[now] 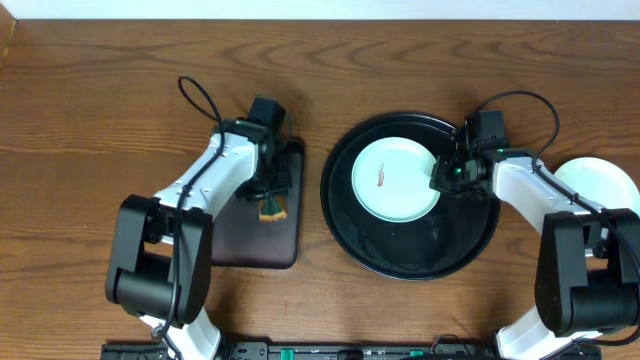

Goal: Clean dirty plates on tray and stack at the side
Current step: 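Grasp the sponge from the small tray with the left gripper, then carry the sponge with the left gripper to the mint-green plate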

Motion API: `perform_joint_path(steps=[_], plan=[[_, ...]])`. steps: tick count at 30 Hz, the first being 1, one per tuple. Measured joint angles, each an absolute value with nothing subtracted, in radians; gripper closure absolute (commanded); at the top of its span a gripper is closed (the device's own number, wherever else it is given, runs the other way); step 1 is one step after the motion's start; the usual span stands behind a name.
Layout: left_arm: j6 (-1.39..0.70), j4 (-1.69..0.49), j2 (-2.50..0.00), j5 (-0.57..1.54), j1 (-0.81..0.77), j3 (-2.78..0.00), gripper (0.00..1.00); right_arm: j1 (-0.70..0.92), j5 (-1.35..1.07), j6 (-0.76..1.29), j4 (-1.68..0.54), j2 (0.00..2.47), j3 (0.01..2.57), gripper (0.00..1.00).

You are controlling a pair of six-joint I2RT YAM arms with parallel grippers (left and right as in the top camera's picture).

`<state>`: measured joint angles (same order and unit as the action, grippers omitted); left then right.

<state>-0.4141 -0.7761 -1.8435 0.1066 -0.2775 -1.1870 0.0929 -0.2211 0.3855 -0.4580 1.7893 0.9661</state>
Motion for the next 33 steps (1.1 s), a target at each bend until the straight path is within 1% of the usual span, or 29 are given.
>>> perform_joint_path(steps=[1, 3, 8, 12, 16, 21, 27, 33], plan=[[-0.419, -0.762, -1.847, 0.107, -0.278, -1.172, 0.80, 0.093, -0.221, 0.385, -0.458, 1.789, 0.966, 0.99], [-0.427, -0.734, -1.857, 0.107, -0.278, -1.144, 0.92, 0.093, -0.221, 0.385, -0.458, 1.789, 0.966, 0.99], [-0.435, -0.715, -1.865, 0.107, -0.276, -1.134, 0.92, 0.093, -0.228, 0.352, -0.454, 1.789, 0.966, 0.99], [-0.398, -0.807, -1.870, 0.107, -0.276, -1.184, 0.93, 0.093, -0.233, 0.283, -0.453, 1.789, 0.966, 0.99], [-0.374, -0.946, -1.876, 0.110, -0.277, -1.339, 0.92, 0.093, -0.234, 0.235, -0.450, 1.789, 0.966, 0.99], [-0.363, -0.982, -1.876, 0.122, -0.298, -1.545, 0.93, 0.093, -0.236, 0.210, -0.435, 1.791, 0.966, 0.99], [-0.373, -0.825, -1.874, 0.187, -0.409, -1.588, 0.93, 0.093, -0.237, 0.197, -0.426, 1.792, 0.965, 0.99], [-0.448, -0.645, -1.918, 0.234, -0.548, -1.586, 0.92, 0.093, -0.237, 0.194, -0.426, 1.792, 0.965, 0.99]])
